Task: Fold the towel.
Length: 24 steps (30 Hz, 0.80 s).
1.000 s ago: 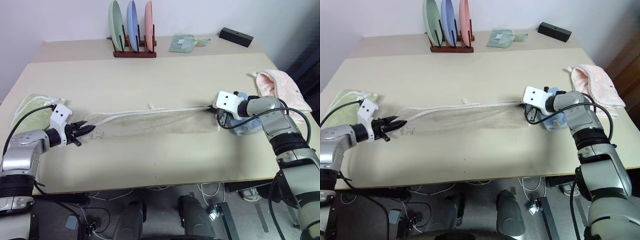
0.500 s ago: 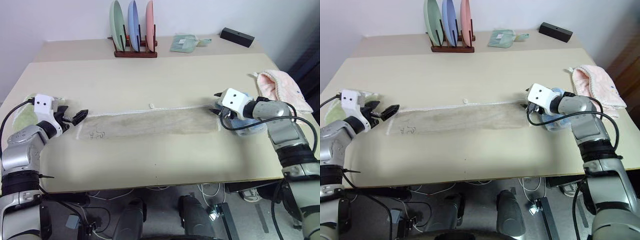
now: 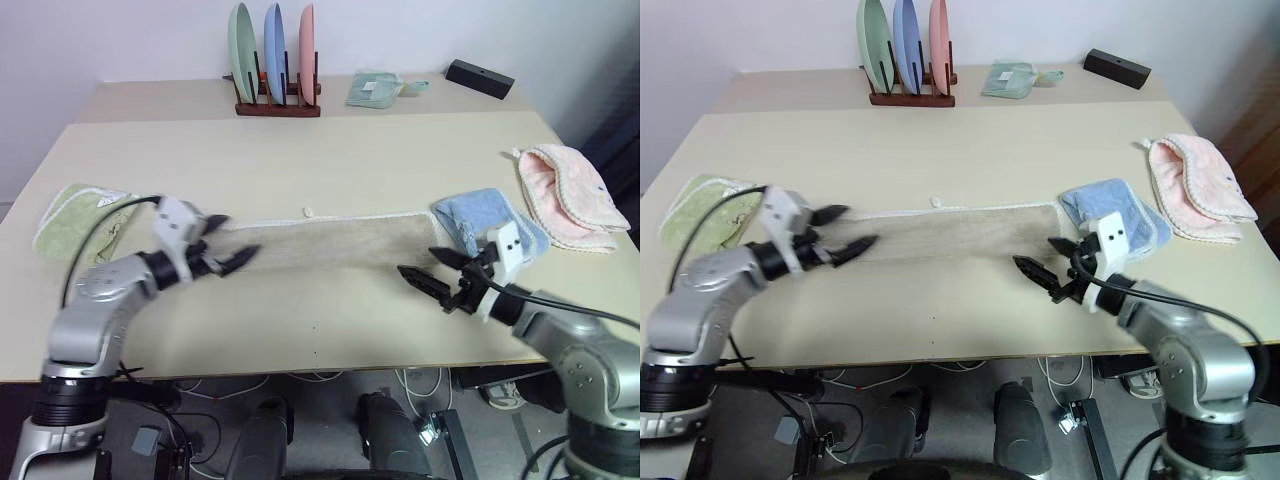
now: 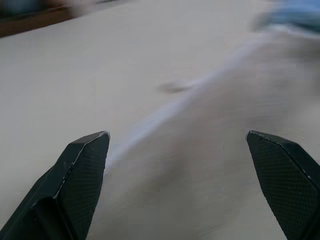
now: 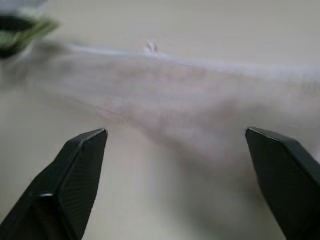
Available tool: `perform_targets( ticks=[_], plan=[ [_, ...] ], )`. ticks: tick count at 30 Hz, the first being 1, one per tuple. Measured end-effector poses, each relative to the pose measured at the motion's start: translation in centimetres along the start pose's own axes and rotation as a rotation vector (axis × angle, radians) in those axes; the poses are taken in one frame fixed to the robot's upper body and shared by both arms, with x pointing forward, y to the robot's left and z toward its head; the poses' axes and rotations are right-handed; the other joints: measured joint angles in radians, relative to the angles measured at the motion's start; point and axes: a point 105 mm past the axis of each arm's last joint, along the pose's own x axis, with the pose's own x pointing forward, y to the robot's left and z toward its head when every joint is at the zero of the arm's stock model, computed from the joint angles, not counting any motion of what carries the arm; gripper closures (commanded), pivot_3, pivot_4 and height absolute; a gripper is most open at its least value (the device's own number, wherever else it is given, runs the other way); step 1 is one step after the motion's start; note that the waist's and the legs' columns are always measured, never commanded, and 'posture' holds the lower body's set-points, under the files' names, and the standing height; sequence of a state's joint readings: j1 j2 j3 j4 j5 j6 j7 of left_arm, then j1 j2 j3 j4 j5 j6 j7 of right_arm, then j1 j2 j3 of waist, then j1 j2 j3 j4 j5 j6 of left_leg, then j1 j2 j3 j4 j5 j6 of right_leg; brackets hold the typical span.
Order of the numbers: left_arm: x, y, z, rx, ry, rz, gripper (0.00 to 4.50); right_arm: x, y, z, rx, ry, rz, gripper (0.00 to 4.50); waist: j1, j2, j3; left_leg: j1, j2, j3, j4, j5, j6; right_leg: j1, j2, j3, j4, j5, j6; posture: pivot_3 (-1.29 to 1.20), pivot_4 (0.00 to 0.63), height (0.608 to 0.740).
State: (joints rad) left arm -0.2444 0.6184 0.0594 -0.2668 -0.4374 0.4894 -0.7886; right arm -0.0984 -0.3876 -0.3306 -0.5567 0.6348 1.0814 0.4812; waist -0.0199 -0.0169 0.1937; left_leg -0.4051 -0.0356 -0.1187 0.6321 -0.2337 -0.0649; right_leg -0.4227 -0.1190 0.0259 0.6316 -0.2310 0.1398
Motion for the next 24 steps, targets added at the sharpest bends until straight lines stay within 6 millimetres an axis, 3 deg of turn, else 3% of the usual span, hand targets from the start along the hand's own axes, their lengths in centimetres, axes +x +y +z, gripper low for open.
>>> perform_targets(
  ticks=[2, 5, 15, 18, 24],
  plan=[
    [1.3, -2.1, -0.1, 0.001, -0.005, -0.092, 0.00, 0.5, 0.0, -1.2, 0.120, 0.016, -0.068, 0.03, 0.000, 0.001, 0.000, 0.000, 0.000, 0.000, -0.001, 0.000, 0.000, 0.000, 0.000, 0.000, 0.000, 0.000, 0.000, 0.00, 0.150, 0.740],
    [2.1, -3.6, 0.0, 0.004, -0.013, -0.150, 0.00, 0.9, -0.5, -1.3, 0.266, -0.016, -0.152, 0.03, 0.001, 0.001, 0.000, 0.000, 0.000, 0.000, 0.000, 0.000, 0.000, 0.000, 0.000, 0.000, 0.000, 0.000, 0.000, 0.00, 0.150, 0.740],
    [3.9, -6.1, 0.5, 0.037, -0.052, -0.270, 0.00, 1.5, -3.0, -0.6, 0.489, -0.068, -0.345, 0.03, -0.001, 0.002, -0.001, 0.000, 0.000, 0.000, -0.001, 0.000, 0.000, 0.000, 0.000, 0.000, 0.000, 0.000, 0.000, 0.00, 0.150, 0.740],
    [4.0, -6.2, 0.6, 0.038, -0.057, -0.266, 0.00, 2.0, -4.0, -0.1, 0.550, -0.095, -0.378, 0.80, 0.000, 0.003, -0.002, 0.000, 0.000, 0.000, -0.001, 0.000, 0.000, 0.000, 0.000, 0.000, 0.000, 0.000, 0.000, 0.00, 0.150, 0.740],
    [4.0, -6.3, 0.1, 0.032, -0.045, -0.253, 0.00, 2.5, -4.7, -0.3, 0.574, -0.083, -0.418, 3.85, -0.002, 0.003, -0.002, 0.000, 0.000, 0.000, -0.001, 0.000, 0.000, 0.000, 0.000, 0.000, 0.000, 0.000, 0.000, 0.00, 0.150, 0.740]
  ],
)
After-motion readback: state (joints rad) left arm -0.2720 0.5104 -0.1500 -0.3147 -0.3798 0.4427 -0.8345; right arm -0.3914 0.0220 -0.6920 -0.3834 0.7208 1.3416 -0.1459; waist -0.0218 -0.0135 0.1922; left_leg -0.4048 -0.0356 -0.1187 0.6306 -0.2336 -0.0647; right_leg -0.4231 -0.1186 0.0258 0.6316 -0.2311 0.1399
